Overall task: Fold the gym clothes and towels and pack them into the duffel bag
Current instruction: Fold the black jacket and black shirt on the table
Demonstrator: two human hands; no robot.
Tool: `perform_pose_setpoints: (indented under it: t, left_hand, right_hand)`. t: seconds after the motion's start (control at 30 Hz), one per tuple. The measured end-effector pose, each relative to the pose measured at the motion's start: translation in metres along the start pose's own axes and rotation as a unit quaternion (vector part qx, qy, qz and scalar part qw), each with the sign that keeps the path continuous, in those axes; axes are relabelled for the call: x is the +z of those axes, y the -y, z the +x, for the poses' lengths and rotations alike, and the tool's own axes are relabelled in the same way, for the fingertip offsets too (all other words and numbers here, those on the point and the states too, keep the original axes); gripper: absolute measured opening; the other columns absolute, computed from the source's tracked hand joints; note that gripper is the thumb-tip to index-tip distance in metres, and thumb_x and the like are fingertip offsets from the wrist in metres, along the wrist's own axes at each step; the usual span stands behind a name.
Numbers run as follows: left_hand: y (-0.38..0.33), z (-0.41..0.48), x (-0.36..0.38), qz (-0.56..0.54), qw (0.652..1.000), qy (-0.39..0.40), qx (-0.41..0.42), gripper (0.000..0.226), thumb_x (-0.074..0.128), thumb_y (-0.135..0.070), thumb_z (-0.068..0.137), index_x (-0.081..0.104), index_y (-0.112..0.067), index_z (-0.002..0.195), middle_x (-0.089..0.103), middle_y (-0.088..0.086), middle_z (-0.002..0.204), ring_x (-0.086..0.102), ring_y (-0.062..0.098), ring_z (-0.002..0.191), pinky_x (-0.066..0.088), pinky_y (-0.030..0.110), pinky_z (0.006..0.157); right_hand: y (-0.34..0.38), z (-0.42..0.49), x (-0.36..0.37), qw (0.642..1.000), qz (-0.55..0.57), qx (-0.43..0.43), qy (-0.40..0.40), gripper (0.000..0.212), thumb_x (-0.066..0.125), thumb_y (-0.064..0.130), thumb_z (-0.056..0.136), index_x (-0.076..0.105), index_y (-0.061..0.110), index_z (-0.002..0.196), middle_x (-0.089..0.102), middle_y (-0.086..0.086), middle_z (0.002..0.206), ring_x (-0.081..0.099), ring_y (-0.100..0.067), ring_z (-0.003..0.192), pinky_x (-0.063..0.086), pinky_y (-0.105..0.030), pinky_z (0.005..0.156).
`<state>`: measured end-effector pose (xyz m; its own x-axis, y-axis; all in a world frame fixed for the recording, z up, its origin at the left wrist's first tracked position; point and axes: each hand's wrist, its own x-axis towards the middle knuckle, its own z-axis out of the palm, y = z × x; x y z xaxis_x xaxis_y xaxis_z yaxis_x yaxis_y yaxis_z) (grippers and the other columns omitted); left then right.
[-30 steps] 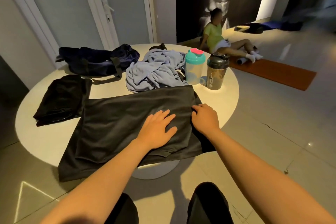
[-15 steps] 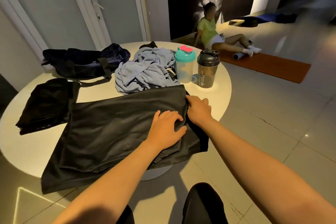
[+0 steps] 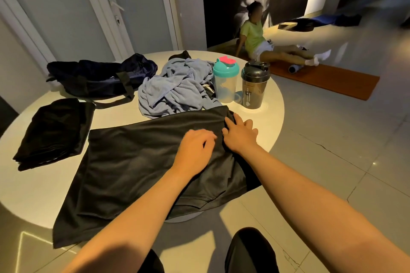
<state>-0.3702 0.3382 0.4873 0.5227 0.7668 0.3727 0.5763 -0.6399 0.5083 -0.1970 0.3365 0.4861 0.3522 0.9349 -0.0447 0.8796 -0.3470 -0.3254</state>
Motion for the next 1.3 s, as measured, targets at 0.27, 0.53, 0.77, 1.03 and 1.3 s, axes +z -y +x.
perform_pose_setpoints:
  t: [0.27, 0.53, 0.77, 1.03, 1.3]
  left_hand:
    - [0.017, 0.002, 0.013, 0.188, 0.955, 0.187, -0.13, 0.068, 0.018, -0.066, 0.101, 0.005, -0.037, 0.16, -0.006, -0.001, 0.169, -0.01, 0.022, 0.155, -0.004, 0.049, 0.125]
    - [0.017, 0.004, 0.018, 0.194, 0.969, 0.108, -0.108, 0.063, 0.027, -0.059, 0.103, 0.028, -0.028, 0.158, 0.014, 0.004, 0.168, 0.007, 0.025, 0.154, 0.008, 0.047, 0.124]
    - [0.006, -0.001, 0.005, 0.131, 0.986, -0.097, 0.018, 0.026, 0.047, -0.039, 0.096, 0.07, -0.026, 0.095, 0.063, -0.007, 0.098, 0.054, 0.023, 0.093, 0.039, 0.036, 0.08]
    - [-0.019, -0.055, 0.015, 0.219, 0.97, 0.106, -0.026, 0.063, 0.031, -0.062, 0.101, 0.032, -0.032, 0.156, 0.027, -0.004, 0.163, 0.029, 0.024, 0.137, 0.026, 0.038, 0.112]
    - [-0.033, -0.056, -0.01, -0.146, 0.984, -0.014, -0.096, 0.032, 0.046, -0.028, 0.106, 0.068, -0.021, 0.128, 0.065, -0.003, 0.132, 0.056, 0.015, 0.124, 0.041, 0.026, 0.104]
  right_hand:
    - [0.011, 0.005, -0.001, 0.999, 0.001, 0.048, -0.004, 0.058, 0.022, 0.048, 0.104, 0.003, 0.039, 0.158, 0.018, -0.007, 0.161, 0.023, -0.036, 0.14, 0.025, -0.055, 0.109]
    - [-0.002, -0.012, -0.005, 0.996, 0.069, 0.027, -0.056, 0.059, 0.04, 0.048, 0.1, 0.026, 0.033, 0.156, 0.031, -0.008, 0.157, 0.035, -0.038, 0.135, 0.035, -0.049, 0.104]
    - [-0.016, -0.071, 0.007, 0.987, 0.058, 0.071, -0.135, 0.056, 0.038, 0.063, 0.095, 0.046, 0.032, 0.142, 0.049, -0.007, 0.132, 0.037, -0.03, 0.122, 0.031, -0.045, 0.095]
    - [-0.01, -0.1, 0.005, 0.983, 0.15, 0.047, -0.092, 0.051, 0.055, 0.043, 0.096, 0.047, 0.029, 0.144, 0.054, -0.009, 0.132, 0.05, -0.031, 0.123, 0.04, -0.043, 0.102]
    - [0.022, -0.104, -0.011, 0.952, 0.269, -0.018, -0.146, 0.029, 0.057, 0.018, 0.094, 0.068, 0.022, 0.12, 0.068, -0.004, 0.118, 0.063, -0.026, 0.104, 0.05, -0.037, 0.089]
